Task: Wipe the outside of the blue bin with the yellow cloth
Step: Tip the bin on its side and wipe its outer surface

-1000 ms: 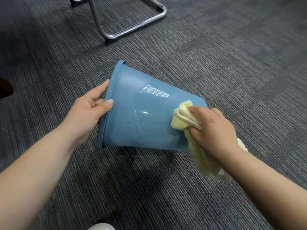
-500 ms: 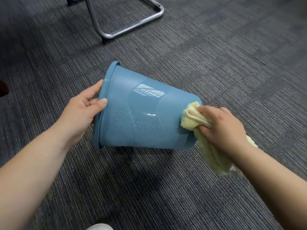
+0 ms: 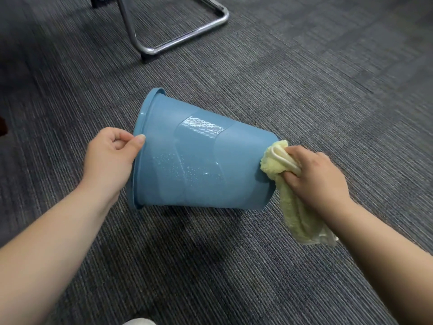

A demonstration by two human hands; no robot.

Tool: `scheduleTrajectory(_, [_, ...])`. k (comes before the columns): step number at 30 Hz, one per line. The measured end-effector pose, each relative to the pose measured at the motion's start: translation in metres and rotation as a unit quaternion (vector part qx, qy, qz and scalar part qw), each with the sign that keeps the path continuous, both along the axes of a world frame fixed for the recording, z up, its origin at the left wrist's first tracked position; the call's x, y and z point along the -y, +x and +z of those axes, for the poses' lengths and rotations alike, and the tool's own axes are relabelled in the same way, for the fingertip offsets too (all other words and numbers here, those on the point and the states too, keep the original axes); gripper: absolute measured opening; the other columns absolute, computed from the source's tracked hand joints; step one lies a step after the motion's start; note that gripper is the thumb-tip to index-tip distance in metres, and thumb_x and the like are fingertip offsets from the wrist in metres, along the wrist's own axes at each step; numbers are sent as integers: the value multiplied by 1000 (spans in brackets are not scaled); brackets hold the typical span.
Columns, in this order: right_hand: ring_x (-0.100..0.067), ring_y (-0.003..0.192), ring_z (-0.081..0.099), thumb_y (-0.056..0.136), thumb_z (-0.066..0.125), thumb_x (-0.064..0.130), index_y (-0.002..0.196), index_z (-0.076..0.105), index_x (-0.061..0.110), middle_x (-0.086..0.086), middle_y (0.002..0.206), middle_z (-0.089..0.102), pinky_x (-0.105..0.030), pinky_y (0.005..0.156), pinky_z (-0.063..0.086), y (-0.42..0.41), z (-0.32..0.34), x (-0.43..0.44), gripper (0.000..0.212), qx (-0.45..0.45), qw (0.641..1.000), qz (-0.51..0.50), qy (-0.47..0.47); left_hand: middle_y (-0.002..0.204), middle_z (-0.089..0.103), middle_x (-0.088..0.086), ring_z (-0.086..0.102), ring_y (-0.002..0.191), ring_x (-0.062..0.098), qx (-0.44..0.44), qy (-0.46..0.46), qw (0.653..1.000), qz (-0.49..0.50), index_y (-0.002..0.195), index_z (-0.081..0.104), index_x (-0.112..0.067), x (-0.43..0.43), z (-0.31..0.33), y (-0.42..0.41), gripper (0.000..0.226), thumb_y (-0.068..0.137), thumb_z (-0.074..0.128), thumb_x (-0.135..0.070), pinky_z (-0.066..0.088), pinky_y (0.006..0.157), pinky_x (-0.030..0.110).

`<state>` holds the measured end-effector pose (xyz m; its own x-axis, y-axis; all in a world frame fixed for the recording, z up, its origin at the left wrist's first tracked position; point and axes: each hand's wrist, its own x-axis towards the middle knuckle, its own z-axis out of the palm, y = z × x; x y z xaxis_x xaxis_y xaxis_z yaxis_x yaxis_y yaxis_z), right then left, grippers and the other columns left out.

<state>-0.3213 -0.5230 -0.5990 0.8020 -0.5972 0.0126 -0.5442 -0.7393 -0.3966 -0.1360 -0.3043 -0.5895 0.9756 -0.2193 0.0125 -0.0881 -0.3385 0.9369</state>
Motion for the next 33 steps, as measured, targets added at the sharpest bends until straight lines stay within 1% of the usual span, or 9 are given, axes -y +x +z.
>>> scheduleTrajectory(5, [-30,92,46,77,57,18,104,50,16,-6,86,56,-34,62,30,0,0,-1,27,-4,1000,-18,-7,74,56,-17,52,67,-4,30,48,998,31,91,47,-22,1,-2,-5,16,82,59,-25,40,60,18])
scheduleTrajectory(10, [-31,89,47,77,56,18,103,49,15,-2,80,48,-33,60,30,1,-2,-6,27,1,999,-33,14,89,59,-2,52,71,-4,69,77,994,35,95,56,-18,-3,-1,-4,17,80,61,-24,35,53,0])
scheduleTrajectory(13, [-32,89,49,78,56,18,104,49,15,-8,88,58,-33,60,32,2,-2,-3,27,10,998,-46,35,111,55,-6,55,97,7,44,67,996,-32,118,54,-19,-7,-2,-6,42,78,64,-20,37,68,-4])
scheduleTrajectory(16, [-33,89,51,78,56,18,107,49,16,-11,94,61,-34,61,35,0,-2,0,30,15,996,-61,58,124,49,-11,52,109,4,-5,40,991,-127,122,38,-44,-14,-2,-6,62,76,64,-13,39,85,8])
scheduleTrajectory(18, [-31,87,52,78,57,20,108,49,18,-11,94,62,-33,62,36,0,-2,0,31,17,995,-65,72,111,59,-12,58,94,-8,-31,24,986,-162,113,34,-55,-18,-2,-4,63,79,60,-8,43,79,8])
scheduleTrajectory(20, [-30,85,53,78,57,22,109,49,19,-11,93,62,-33,61,36,0,-1,-1,32,21,995,-64,79,97,60,-18,58,78,-17,-41,7,985,-168,114,33,-53,-21,-2,-3,62,83,53,-3,43,66,0])
scheduleTrajectory(25, [-31,84,55,77,57,21,109,49,20,-11,93,63,-33,63,37,-7,4,1,33,18,993,-70,88,96,62,-14,61,76,-14,-45,-60,985,-154,111,40,-43,-13,-1,-12,52,84,48,1,48,66,6])
scheduleTrajectory(29, [-26,80,55,75,58,20,100,52,26,-2,85,61,-35,67,41,-13,17,9,26,52,986,-89,132,73,69,-27,63,73,-10,-39,-113,983,-140,100,49,-35,-4,10,-12,40,85,46,2,49,61,8])
scheduleTrajectory(33, [-24,80,55,75,59,17,97,55,26,3,79,58,-36,69,42,-15,26,14,25,60,984,-91,140,70,68,-30,63,74,-10,-45,-108,982,-150,101,51,-35,-4,10,-15,39,85,47,0,49,62,8])
